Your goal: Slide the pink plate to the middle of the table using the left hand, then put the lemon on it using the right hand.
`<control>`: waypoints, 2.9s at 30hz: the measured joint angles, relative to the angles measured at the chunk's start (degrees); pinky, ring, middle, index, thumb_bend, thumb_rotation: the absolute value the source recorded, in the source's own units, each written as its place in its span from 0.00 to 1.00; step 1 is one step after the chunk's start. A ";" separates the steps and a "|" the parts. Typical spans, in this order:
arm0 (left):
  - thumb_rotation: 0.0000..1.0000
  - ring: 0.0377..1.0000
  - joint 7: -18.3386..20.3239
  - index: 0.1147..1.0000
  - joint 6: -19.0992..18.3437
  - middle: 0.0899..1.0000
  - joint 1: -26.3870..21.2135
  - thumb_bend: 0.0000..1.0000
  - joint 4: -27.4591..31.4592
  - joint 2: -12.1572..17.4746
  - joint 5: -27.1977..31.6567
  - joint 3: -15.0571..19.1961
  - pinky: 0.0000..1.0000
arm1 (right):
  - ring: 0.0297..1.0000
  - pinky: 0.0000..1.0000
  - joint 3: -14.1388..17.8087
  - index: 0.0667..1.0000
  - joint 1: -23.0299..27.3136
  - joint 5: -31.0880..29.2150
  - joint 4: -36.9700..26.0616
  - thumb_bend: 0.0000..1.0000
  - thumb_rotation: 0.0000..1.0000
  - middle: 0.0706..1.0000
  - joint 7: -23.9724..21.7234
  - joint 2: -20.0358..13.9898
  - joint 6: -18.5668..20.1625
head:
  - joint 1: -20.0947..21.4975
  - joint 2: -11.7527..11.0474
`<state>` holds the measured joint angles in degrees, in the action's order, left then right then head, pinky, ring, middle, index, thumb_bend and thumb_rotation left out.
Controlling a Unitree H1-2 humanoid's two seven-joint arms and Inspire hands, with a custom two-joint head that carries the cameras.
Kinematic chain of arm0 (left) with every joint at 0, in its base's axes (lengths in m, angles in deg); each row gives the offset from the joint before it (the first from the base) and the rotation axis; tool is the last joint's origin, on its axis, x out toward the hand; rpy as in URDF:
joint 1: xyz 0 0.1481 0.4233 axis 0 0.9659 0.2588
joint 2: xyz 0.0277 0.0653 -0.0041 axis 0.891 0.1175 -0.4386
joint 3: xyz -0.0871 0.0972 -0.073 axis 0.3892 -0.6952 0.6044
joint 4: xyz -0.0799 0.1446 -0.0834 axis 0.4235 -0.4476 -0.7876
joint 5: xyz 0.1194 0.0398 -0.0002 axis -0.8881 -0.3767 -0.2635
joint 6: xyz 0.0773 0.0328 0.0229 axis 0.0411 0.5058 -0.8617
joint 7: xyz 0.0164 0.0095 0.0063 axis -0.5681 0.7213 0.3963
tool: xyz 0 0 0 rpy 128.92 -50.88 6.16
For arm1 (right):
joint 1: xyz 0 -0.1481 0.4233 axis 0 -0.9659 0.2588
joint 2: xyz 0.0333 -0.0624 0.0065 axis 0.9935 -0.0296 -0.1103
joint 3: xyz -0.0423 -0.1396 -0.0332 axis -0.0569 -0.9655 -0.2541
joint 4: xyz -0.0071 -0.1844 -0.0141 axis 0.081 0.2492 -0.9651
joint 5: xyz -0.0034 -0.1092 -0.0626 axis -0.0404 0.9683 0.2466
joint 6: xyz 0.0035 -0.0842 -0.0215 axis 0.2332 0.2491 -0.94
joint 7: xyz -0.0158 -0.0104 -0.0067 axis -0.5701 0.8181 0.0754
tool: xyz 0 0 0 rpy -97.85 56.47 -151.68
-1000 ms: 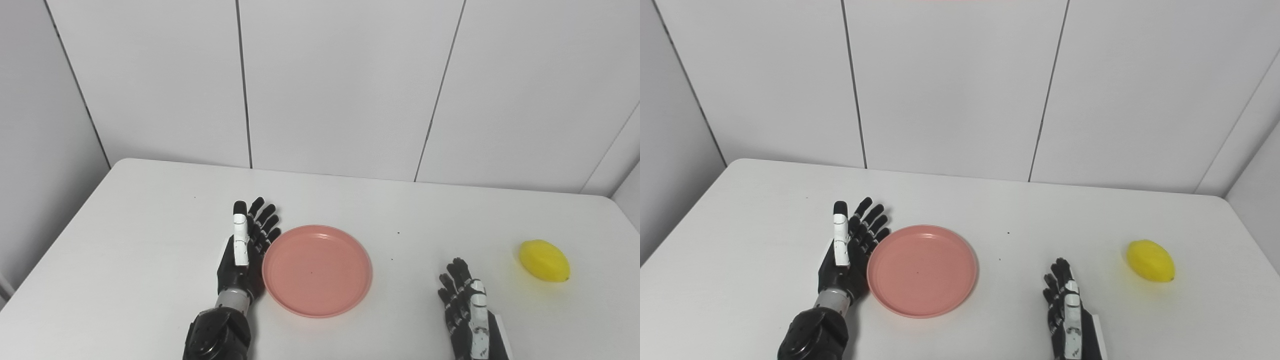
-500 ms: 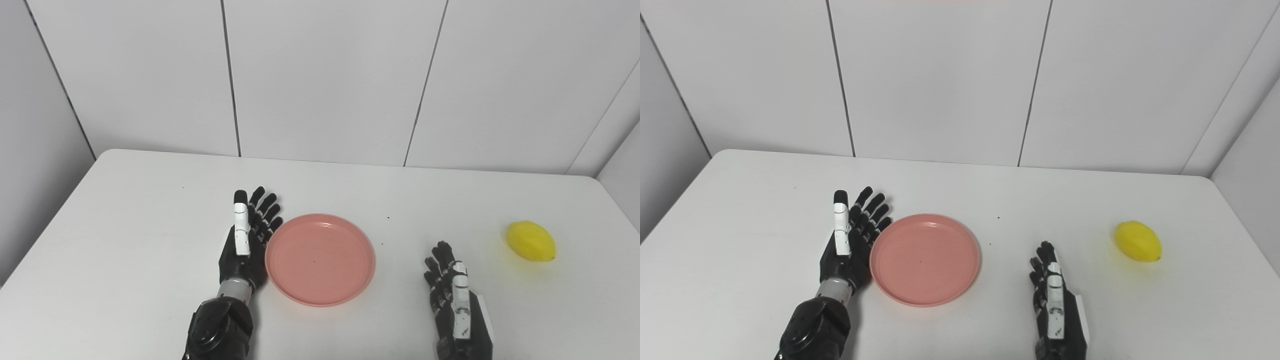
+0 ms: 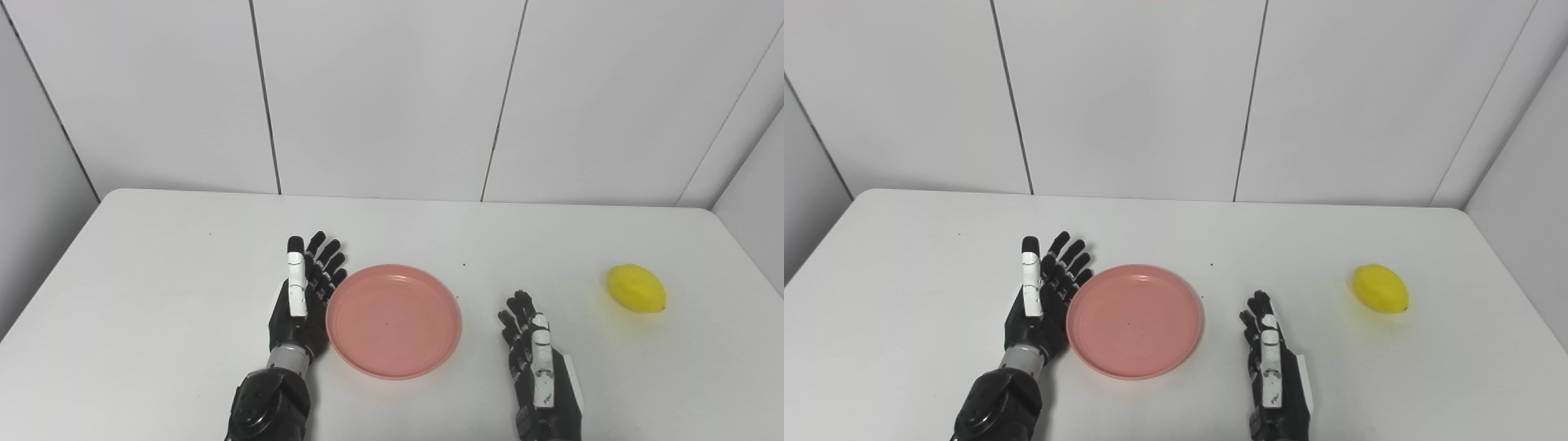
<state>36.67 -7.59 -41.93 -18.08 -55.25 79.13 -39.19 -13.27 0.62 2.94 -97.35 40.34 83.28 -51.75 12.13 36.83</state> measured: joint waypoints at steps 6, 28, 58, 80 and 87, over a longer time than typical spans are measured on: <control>0.93 0.93 1.13 0.91 0.51 0.90 -0.50 0.81 -0.95 0.01 0.66 0.51 0.95 | 0.92 1.00 0.02 0.92 0.40 1.55 0.48 0.72 0.97 0.93 0.33 0.40 -0.05 | 4.46 -0.09; 0.91 0.94 4.76 0.93 0.82 0.91 -1.79 0.83 -3.34 1.34 2.89 2.19 0.97 | 0.87 0.96 1.86 0.80 2.03 3.73 -3.02 0.68 0.90 0.86 5.94 1.62 -0.86 | 11.86 -2.02; 0.92 0.95 6.31 0.92 2.61 0.92 -2.50 0.81 -5.24 2.24 3.17 2.32 1.00 | 0.77 0.73 0.96 0.72 18.74 52.70 -2.88 0.81 0.86 0.77 3.36 -21.71 9.28 | 13.45 -3.87; 0.90 0.94 6.30 0.92 2.59 0.92 -2.10 0.83 -4.58 2.36 3.09 2.08 0.98 | 0.66 0.60 -1.20 0.67 23.15 67.35 14.77 0.87 0.75 0.69 6.26 -36.58 8.78 | 12.83 -3.78; 0.90 0.95 6.29 0.93 2.59 0.92 -2.00 0.82 -4.43 2.32 3.05 2.00 0.99 | 0.66 0.61 -1.59 0.68 23.77 65.10 19.91 0.86 0.74 0.69 6.49 -37.61 8.69 | 12.57 -3.96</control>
<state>42.95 -5.01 -43.93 -22.51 -52.93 82.18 -37.19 -14.86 24.39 68.04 -77.45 46.83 45.67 -43.06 24.70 32.87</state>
